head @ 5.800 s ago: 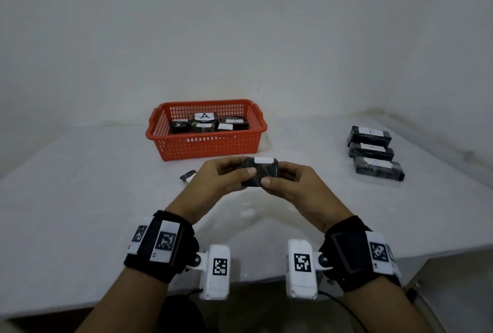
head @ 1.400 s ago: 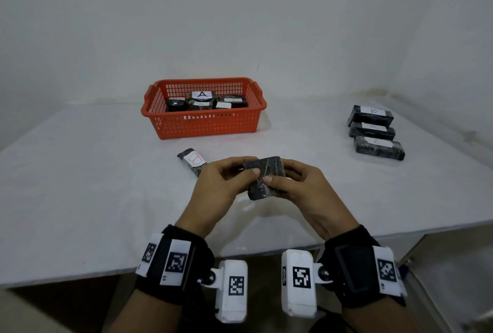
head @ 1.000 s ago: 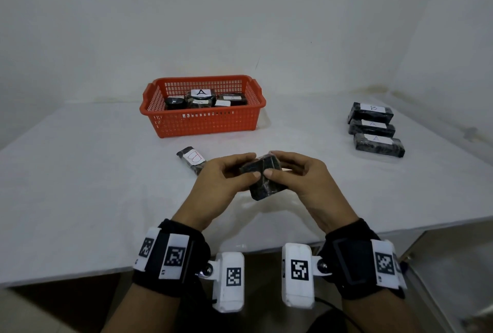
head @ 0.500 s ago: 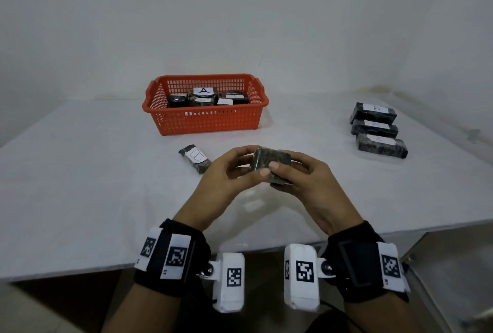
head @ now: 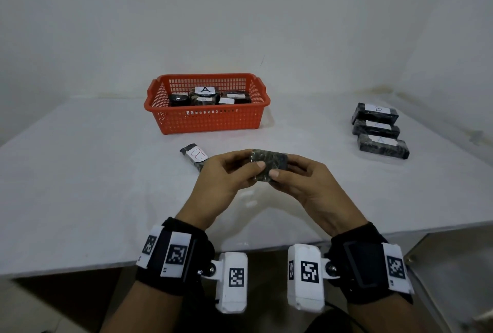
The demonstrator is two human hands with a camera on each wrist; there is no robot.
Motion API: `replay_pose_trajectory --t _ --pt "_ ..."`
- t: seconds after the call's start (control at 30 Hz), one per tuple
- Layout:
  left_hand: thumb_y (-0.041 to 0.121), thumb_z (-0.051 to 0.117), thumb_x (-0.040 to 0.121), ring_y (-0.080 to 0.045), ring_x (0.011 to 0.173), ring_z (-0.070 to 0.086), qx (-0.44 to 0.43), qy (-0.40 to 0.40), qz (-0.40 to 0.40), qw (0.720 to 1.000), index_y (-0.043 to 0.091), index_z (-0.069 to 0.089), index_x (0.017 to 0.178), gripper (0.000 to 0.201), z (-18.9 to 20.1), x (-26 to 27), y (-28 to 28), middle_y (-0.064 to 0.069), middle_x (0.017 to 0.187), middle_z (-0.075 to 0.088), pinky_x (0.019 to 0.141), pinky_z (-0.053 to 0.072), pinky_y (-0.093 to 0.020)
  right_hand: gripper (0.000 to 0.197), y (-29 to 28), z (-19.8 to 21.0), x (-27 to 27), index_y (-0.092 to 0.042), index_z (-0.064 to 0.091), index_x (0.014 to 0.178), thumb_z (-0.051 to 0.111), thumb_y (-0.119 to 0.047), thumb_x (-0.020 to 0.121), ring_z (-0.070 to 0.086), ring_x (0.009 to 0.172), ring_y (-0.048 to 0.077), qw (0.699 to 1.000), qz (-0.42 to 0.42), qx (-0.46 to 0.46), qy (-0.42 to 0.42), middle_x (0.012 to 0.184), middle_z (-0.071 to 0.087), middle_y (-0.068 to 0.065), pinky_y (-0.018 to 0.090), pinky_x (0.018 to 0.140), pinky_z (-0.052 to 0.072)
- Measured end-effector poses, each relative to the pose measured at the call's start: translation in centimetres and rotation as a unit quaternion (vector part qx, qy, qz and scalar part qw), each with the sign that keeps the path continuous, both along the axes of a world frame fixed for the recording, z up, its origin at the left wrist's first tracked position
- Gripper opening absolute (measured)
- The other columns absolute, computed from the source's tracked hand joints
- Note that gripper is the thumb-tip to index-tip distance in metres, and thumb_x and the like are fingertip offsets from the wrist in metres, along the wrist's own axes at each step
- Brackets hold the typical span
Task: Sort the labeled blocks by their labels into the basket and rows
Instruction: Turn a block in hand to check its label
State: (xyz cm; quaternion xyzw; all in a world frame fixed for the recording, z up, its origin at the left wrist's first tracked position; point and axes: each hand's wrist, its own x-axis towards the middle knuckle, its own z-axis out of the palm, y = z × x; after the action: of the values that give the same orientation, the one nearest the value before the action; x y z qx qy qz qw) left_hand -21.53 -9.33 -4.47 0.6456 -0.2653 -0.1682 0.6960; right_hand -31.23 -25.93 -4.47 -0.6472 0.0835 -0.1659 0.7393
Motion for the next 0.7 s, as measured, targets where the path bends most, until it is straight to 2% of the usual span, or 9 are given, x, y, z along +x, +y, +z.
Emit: replay_pose_trajectory --t 0.07,0.17,0.3,0.37,0.43,0.47,0.53,0.63,0.7 --pt "0.019 0.074 0.094 -0.023 0.113 0.073 -0.005 0.002 0.003 1.000 0.010 0.072 0.126 0.033 -0.06 0.01 -0.15 -0.007 0.116 0.078 0.101 0.058 -0.046 0.055 -0.01 -0.01 0.04 -0.006 0.072 0.123 0.083 -0.022 0.072 0.071 0.115 0.026 1.000 -0.005 -0.012 -0.004 0.116 0.077 0.011 0.047 0.105 0.054" --pt "0.027 0.075 0.090 -0.023 0.114 0.072 -0.019 0.025 -0.009 0.999 0.007 0.071 0.128 0.043 -0.02 -0.22 -0.22 -0.009 0.118 0.077 0.101 0.058 -0.043 0.046 -0.18 0.04 0.06 -0.006 0.072 0.122 0.082 -0.018 0.078 0.072 0.114 0.026 1.000 -0.012 -0.008 -0.008 0.115 0.077 0.011 0.045 0.104 0.055" --pt "0.018 0.072 0.095 -0.023 0.112 0.073 -0.015 0.008 0.006 1.000 0.009 0.071 0.126 0.032 -0.04 -0.18 -0.22 -0.006 0.116 0.077 0.101 0.058 -0.047 0.041 -0.12 0.37 -0.16 -0.003 0.071 0.121 0.077 -0.021 0.085 0.074 0.109 0.030 1.000 -0.007 0.013 -0.006 0.114 0.077 0.015 0.041 0.098 0.058" --pt "0.025 0.078 0.087 -0.024 0.115 0.072 -0.029 0.021 -0.005 0.999 0.010 0.070 0.128 0.044 -0.12 -0.22 -0.19 -0.007 0.119 0.076 0.103 0.057 -0.047 0.036 -0.20 0.57 -0.31 -0.002 0.071 0.120 0.076 -0.017 0.087 0.075 0.104 0.030 1.000 -0.010 0.023 -0.007 0.112 0.077 0.015 0.039 0.093 0.061" --pt "0.032 0.080 0.079 -0.024 0.118 0.071 -0.035 0.035 -0.025 0.998 0.009 0.068 0.131 0.058 -0.21 -0.30 -0.08 -0.007 0.122 0.075 0.103 0.056 -0.045 0.043 -0.31 0.54 -0.37 -0.004 0.071 0.120 0.079 -0.020 0.081 0.075 0.106 0.030 1.000 -0.012 0.019 -0.010 0.113 0.077 0.013 0.038 0.091 0.061" --pt "0.029 0.081 0.081 -0.022 0.117 0.071 -0.034 0.026 -0.024 0.999 0.009 0.067 0.132 0.057 -0.16 -0.33 -0.01 -0.007 0.122 0.076 0.103 0.056 -0.043 0.048 -0.35 0.50 -0.43 -0.005 0.071 0.121 0.080 -0.022 0.078 0.074 0.108 0.029 1.000 -0.014 0.019 -0.011 0.114 0.077 0.012 0.038 0.092 0.061" --pt "0.011 0.079 0.087 -0.018 0.116 0.072 -0.033 -0.008 -0.005 0.999 0.008 0.067 0.133 0.048 -0.12 -0.29 0.12 -0.005 0.121 0.076 0.100 0.059 -0.036 0.051 -0.28 0.48 -0.63 -0.007 0.071 0.124 0.079 -0.025 0.078 0.074 0.110 0.027 1.000 -0.010 0.022 -0.009 0.116 0.077 0.011 0.038 0.093 0.060" --pt "-0.009 0.075 0.084 -0.016 0.121 0.068 -0.037 -0.042 -0.008 0.998 0.008 0.064 0.134 0.054 -0.17 -0.09 0.23 -0.006 0.125 0.074 0.095 0.059 -0.029 0.041 -0.14 0.63 -0.72 -0.008 0.074 0.121 0.068 -0.036 0.090 0.074 0.106 0.026 1.000 0.009 0.023 0.016 0.115 0.077 0.012 0.039 0.091 0.061" --pt "-0.016 0.075 0.081 -0.016 0.125 0.066 -0.039 -0.043 -0.034 0.998 0.007 0.062 0.135 0.060 -0.28 -0.08 0.32 -0.008 0.129 0.071 0.097 0.058 -0.030 0.035 -0.16 0.66 -0.59 -0.004 0.075 0.116 0.068 -0.030 0.094 0.076 0.097 0.029 0.999 0.008 0.034 0.032 0.111 0.076 0.017 0.040 0.084 0.063"
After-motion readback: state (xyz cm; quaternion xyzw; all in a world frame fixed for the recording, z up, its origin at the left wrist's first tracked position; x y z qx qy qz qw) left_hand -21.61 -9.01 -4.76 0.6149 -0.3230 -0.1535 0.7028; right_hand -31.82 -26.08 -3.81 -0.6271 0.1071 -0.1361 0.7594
